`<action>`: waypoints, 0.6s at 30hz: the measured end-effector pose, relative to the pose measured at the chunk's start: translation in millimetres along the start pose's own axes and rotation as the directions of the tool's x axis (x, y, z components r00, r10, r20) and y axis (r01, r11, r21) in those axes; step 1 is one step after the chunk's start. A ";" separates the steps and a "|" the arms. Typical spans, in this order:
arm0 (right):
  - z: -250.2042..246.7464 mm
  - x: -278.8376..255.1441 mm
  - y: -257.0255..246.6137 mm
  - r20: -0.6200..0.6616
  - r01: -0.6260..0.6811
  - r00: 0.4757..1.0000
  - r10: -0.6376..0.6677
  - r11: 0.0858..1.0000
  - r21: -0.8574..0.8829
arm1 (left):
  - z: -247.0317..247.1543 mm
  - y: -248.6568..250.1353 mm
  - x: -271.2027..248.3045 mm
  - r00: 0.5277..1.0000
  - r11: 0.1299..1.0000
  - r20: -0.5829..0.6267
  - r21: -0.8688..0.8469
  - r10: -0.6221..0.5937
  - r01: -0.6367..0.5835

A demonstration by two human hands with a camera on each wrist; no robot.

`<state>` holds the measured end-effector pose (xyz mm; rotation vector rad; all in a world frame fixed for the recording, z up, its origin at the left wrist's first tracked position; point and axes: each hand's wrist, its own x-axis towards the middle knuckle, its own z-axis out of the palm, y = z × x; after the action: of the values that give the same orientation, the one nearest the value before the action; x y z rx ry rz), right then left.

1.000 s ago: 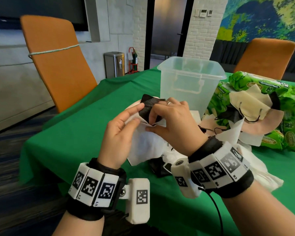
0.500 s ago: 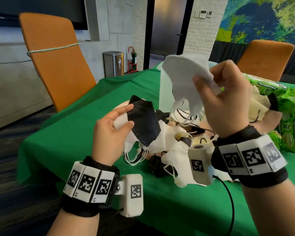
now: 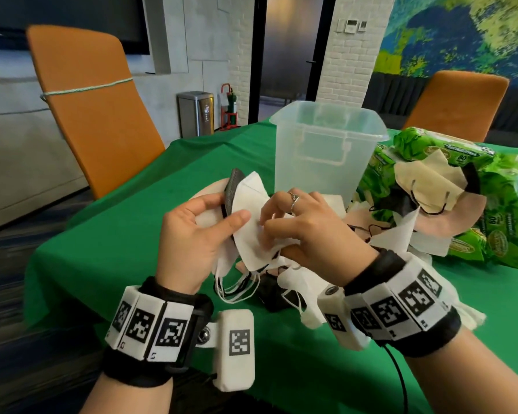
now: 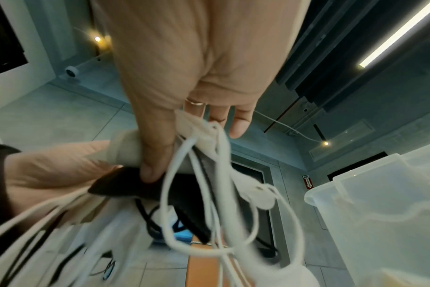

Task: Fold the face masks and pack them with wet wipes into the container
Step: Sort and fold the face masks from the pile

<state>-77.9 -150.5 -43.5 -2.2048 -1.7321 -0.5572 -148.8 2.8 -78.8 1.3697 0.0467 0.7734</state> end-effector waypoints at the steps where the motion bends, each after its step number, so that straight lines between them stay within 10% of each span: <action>1: 1.0 -0.9 -0.1 0.020 0.009 1.000 -0.009 1.000 -0.022 | -0.2 -2.1 0.3 1.000 1.000 -0.015 0.031 0.005 -0.004; 5: -5.2 -5.5 2.8 0.106 -0.080 0.992 0.066 0.988 0.133 | -2.0 -6.1 0.3 0.999 0.990 -0.036 0.140 0.034 -0.028; 10: -12.5 7.5 8.6 -0.223 -0.285 0.905 0.362 0.906 0.312 | 2.1 1.2 -3.3 0.992 0.980 0.028 0.157 0.120 -0.123; 18: -9.8 13.8 9.8 -0.237 -0.360 0.814 0.531 0.779 0.513 | 1.4 0.3 -6.8 0.986 0.958 0.087 0.240 0.141 -0.158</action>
<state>-66.8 -145.3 -28.3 -1.9213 -0.9540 -0.3698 -153.4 -1.9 -80.9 1.6503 -0.0161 0.8679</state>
